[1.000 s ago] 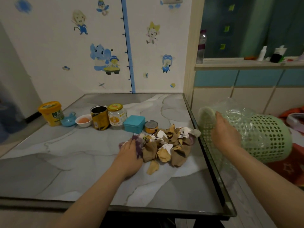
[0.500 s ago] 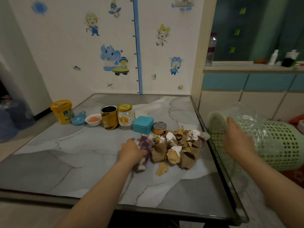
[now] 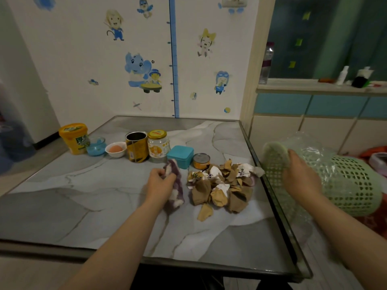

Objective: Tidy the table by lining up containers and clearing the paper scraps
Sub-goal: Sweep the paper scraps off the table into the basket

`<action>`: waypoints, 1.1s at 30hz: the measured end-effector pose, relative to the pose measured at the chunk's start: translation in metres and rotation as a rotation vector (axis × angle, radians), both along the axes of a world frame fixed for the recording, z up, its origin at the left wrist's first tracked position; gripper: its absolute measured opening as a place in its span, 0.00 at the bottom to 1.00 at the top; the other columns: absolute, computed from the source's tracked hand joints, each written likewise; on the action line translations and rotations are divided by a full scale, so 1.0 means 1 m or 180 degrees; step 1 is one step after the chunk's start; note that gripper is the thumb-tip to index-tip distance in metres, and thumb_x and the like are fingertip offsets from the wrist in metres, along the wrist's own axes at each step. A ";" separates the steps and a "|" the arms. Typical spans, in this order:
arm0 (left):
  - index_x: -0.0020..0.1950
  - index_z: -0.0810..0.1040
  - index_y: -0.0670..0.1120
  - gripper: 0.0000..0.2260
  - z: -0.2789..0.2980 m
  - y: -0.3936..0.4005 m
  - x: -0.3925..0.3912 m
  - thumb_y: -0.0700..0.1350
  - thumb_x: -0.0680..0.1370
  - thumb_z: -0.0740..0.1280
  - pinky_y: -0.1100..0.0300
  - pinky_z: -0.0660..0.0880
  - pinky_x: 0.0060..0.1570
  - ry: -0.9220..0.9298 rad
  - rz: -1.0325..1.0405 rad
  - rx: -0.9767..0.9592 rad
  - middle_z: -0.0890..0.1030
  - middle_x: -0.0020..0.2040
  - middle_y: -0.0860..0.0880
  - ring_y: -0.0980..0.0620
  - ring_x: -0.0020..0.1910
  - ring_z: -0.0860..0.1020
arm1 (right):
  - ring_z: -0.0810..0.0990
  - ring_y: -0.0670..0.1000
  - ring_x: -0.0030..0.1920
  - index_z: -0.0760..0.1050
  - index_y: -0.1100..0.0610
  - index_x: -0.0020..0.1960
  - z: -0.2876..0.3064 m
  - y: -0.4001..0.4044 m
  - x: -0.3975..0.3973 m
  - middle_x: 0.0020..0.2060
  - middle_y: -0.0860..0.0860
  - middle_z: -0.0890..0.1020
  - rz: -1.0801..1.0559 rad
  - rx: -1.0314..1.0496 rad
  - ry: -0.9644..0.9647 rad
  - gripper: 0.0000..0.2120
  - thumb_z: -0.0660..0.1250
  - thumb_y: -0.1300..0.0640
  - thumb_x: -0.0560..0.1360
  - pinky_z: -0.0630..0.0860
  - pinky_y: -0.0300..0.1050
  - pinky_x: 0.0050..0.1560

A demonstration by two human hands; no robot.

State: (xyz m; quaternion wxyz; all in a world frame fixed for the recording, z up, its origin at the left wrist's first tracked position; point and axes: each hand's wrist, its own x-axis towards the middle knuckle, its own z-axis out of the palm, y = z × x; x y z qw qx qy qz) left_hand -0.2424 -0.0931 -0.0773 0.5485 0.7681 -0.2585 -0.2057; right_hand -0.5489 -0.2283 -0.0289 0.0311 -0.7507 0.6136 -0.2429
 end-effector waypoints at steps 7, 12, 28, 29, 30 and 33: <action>0.57 0.70 0.43 0.11 -0.005 -0.016 -0.013 0.44 0.78 0.67 0.61 0.72 0.39 0.0859 0.0359 -0.0957 0.77 0.51 0.46 0.53 0.43 0.76 | 0.78 0.63 0.55 0.63 0.56 0.72 -0.001 -0.001 -0.003 0.63 0.59 0.75 -0.0036 -0.0050 -0.0137 0.22 0.59 0.60 0.78 0.74 0.55 0.49; 0.58 0.67 0.43 0.13 -0.022 -0.035 -0.033 0.45 0.79 0.66 0.60 0.71 0.36 0.0785 0.0084 -0.0757 0.75 0.51 0.44 0.52 0.42 0.75 | 0.78 0.62 0.56 0.64 0.55 0.71 -0.004 -0.007 -0.005 0.62 0.58 0.76 -0.0002 -0.0119 -0.0136 0.21 0.59 0.61 0.78 0.73 0.52 0.49; 0.71 0.66 0.53 0.20 -0.035 -0.058 -0.080 0.48 0.79 0.60 0.50 0.69 0.65 -0.0052 -0.0050 -0.0511 0.75 0.67 0.48 0.46 0.65 0.73 | 0.78 0.62 0.55 0.62 0.54 0.73 -0.004 -0.010 -0.008 0.62 0.57 0.76 0.0075 -0.0008 -0.0184 0.24 0.59 0.62 0.77 0.72 0.51 0.47; 0.71 0.67 0.52 0.19 -0.034 -0.059 -0.083 0.48 0.79 0.60 0.51 0.69 0.63 -0.0103 -0.0028 -0.0486 0.75 0.66 0.48 0.45 0.64 0.73 | 0.78 0.62 0.55 0.62 0.54 0.73 -0.003 -0.010 -0.008 0.62 0.56 0.76 0.0078 -0.0014 -0.0181 0.24 0.59 0.61 0.77 0.73 0.52 0.48; 0.71 0.67 0.51 0.19 -0.034 -0.061 -0.085 0.48 0.80 0.59 0.52 0.70 0.60 -0.0115 -0.0016 -0.0451 0.76 0.65 0.48 0.45 0.63 0.74 | 0.78 0.62 0.55 0.62 0.53 0.73 -0.003 -0.010 -0.007 0.62 0.56 0.76 0.0084 -0.0022 -0.0176 0.24 0.59 0.61 0.77 0.74 0.52 0.49; 0.71 0.66 0.53 0.19 -0.036 -0.067 -0.091 0.49 0.80 0.59 0.54 0.70 0.57 -0.0046 -0.0073 -0.0406 0.76 0.65 0.48 0.45 0.62 0.75 | 0.78 0.61 0.55 0.63 0.53 0.72 -0.004 -0.011 -0.006 0.61 0.56 0.77 0.0104 -0.0045 -0.0150 0.24 0.59 0.61 0.77 0.74 0.53 0.50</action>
